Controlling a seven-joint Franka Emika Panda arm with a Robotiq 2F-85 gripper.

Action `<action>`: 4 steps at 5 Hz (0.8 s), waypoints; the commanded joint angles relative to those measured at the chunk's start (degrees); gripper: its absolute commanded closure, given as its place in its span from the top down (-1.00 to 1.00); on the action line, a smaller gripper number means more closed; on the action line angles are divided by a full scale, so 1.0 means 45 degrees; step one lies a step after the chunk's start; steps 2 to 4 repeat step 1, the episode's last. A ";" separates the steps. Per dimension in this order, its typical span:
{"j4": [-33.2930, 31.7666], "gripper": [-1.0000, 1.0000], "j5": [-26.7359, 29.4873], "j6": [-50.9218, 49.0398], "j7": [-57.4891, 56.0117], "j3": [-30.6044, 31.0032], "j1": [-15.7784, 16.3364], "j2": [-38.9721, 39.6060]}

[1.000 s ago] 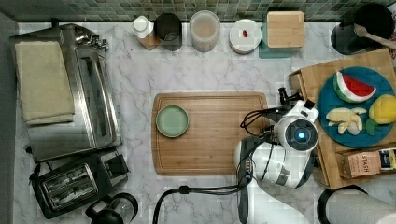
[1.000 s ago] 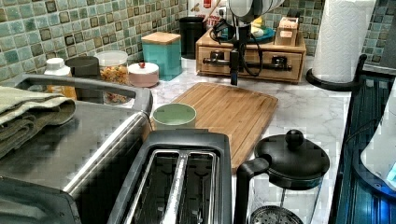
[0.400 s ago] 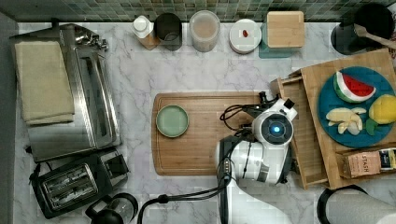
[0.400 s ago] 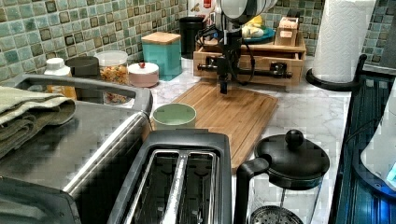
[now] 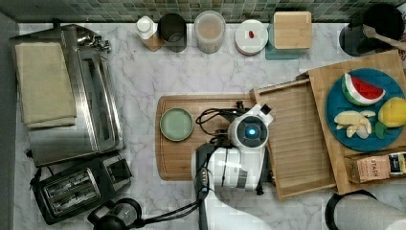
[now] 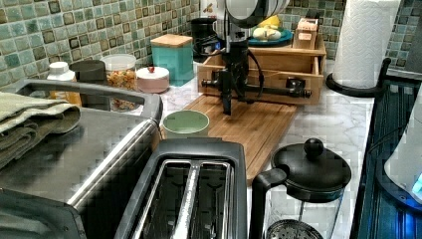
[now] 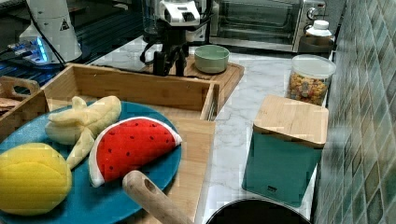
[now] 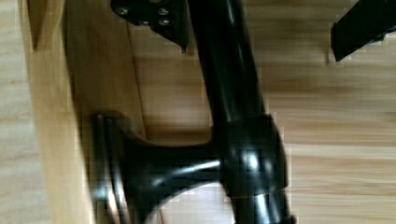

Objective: Open the drawer.

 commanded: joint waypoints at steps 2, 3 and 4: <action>-0.0339 1.00 0.1711 -0.1409 -0.0582 0.2491 0.2004 -0.0925; -0.0339 1.00 0.1711 -0.1409 -0.0582 0.2491 0.2004 -0.0925; -0.0339 1.00 0.1711 -0.1409 -0.0582 0.2491 0.2004 -0.0925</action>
